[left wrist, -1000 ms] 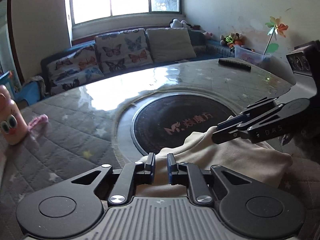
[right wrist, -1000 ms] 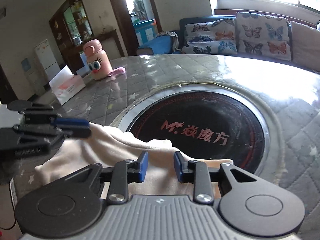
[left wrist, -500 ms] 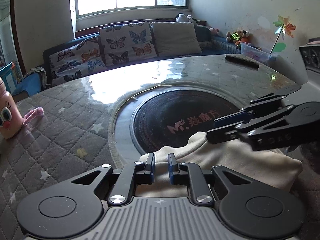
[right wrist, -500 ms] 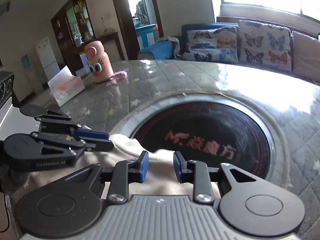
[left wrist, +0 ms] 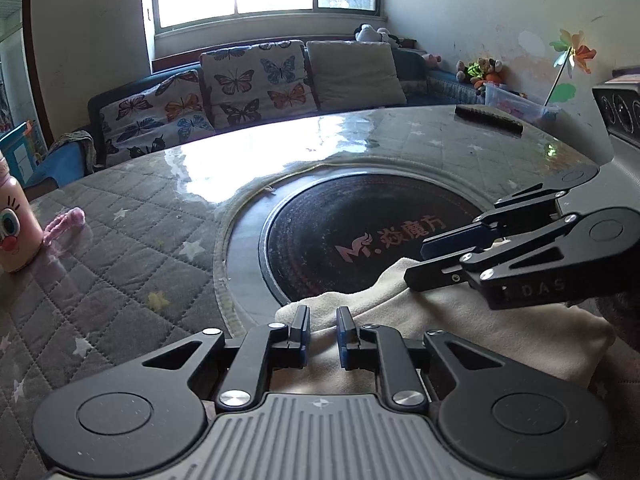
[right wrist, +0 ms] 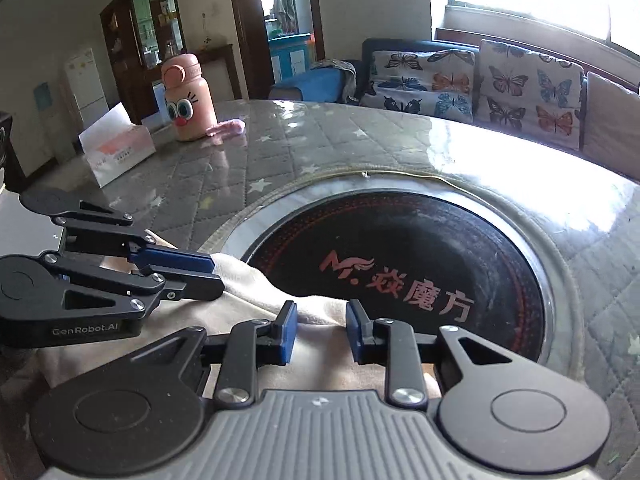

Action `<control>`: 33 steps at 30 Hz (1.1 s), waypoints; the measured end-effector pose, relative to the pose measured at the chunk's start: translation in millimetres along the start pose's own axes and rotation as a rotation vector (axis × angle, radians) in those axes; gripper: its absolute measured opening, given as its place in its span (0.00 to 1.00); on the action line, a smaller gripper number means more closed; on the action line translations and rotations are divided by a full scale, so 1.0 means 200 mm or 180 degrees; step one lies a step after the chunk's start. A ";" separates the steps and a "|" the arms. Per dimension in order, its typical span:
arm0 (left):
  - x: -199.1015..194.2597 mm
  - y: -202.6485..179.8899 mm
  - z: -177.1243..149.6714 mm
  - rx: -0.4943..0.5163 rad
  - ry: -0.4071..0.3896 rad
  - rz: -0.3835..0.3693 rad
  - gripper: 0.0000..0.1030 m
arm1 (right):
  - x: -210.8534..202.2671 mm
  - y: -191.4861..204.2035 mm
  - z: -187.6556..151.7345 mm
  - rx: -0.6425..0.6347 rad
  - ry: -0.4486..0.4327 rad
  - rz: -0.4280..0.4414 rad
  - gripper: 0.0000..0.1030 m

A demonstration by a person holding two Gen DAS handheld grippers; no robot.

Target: Fold clothes

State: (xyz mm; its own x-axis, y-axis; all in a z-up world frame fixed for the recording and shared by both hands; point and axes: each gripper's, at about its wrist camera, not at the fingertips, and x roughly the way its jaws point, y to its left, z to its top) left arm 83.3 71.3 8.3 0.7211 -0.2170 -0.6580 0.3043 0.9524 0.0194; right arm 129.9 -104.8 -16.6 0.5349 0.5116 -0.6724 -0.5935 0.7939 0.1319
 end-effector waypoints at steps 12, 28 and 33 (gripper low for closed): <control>-0.20 -0.06 -0.13 0.0018 -0.0083 -0.0062 0.16 | -0.13 0.14 -0.12 -0.0301 0.0075 0.0174 0.26; -0.37 -0.14 -0.31 -0.0031 -0.0148 0.0055 0.17 | -0.34 0.37 -0.29 -0.0786 -0.0032 0.0218 0.27; -0.41 -0.10 -0.34 -0.0155 -0.0170 0.0150 0.27 | -0.41 0.34 -0.32 -0.0736 -0.0054 0.0215 0.34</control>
State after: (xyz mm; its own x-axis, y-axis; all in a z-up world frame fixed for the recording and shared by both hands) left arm -24.3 83.6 10.9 0.7665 -0.1815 -0.6161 0.2394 0.9709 0.0119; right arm 7.1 -114.2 0.7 0.4983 0.5679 -0.6551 -0.7491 0.6625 0.0046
